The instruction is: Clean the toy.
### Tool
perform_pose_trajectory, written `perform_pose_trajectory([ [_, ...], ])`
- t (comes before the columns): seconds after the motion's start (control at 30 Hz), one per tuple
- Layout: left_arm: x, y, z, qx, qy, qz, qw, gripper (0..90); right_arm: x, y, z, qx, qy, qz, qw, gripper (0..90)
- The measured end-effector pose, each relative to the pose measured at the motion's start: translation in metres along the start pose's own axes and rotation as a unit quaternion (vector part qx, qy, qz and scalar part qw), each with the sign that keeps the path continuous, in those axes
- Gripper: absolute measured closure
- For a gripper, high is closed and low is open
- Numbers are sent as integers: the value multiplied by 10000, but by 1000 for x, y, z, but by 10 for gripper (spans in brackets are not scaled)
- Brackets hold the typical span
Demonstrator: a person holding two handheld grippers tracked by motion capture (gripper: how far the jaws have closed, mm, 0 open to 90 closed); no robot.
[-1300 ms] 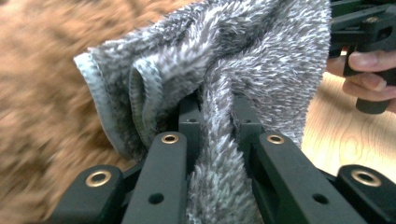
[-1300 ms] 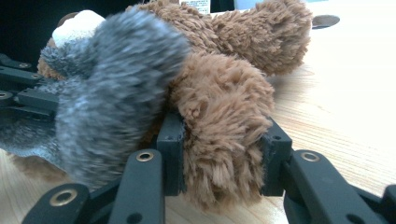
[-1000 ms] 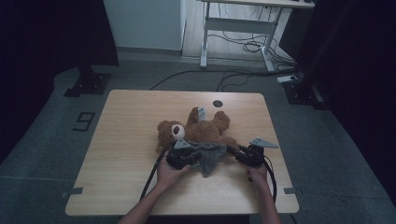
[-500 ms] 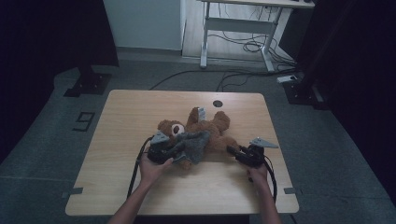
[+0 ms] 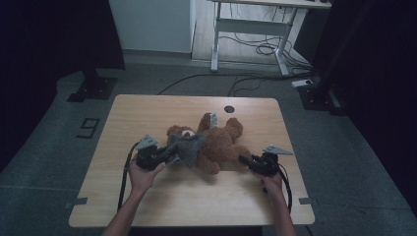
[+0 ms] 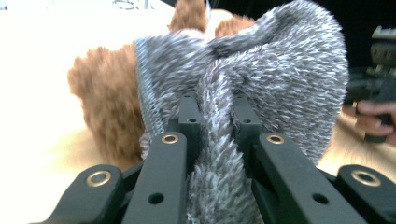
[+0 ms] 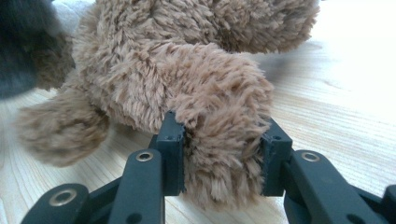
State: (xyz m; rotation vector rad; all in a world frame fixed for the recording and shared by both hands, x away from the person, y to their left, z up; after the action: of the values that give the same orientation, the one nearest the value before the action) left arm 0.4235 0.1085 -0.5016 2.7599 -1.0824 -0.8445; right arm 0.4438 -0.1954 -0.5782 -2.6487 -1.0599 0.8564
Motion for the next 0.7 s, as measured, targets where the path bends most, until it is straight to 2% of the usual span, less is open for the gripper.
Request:
perform_pose_trajectory([
  [0.13,9,3,-28,42,112,-17,9999,780,1,0,2,-18,-55,16,10000,616],
  [0.23,27,4,-37,111,-69,-96,9999,780,1,0,3,-64,-118,46,9999,616],
  [0.3,40,1,-36,110,-236,-187,9995,780,1,1,3,-72,-125,50,9999,616],
  [0.37,44,-4,-32,56,-260,-241,9994,781,0,1,3,-54,-111,24,9999,614],
  [0.47,43,-8,-24,-95,-250,-180,9995,782,-1,0,3,-129,-129,1,9998,609],
  [0.53,41,-8,-18,-113,-285,-138,9994,783,-1,-1,3,-194,-127,-24,9997,601],
  [0.67,36,-4,-11,-14,-313,-124,9994,784,-5,-5,2,-424,-174,-16,9989,580],
  [0.7,36,-3,-9,13,-303,-123,9995,784,-6,-6,2,-464,-221,-81,9986,579],
])
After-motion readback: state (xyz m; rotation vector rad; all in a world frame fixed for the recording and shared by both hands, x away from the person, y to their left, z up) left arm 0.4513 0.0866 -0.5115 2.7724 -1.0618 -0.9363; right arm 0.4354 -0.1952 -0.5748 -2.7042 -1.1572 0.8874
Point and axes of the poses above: each handheld gripper's, and its own axes: x roughly forward along the jaws, z roughly out of its underside, y roughly to its right, the point moved 9 cm from there along x, roughly forward along the jaws, and after that the axes turned 3 degrees about -y, right-handed, at the moved point
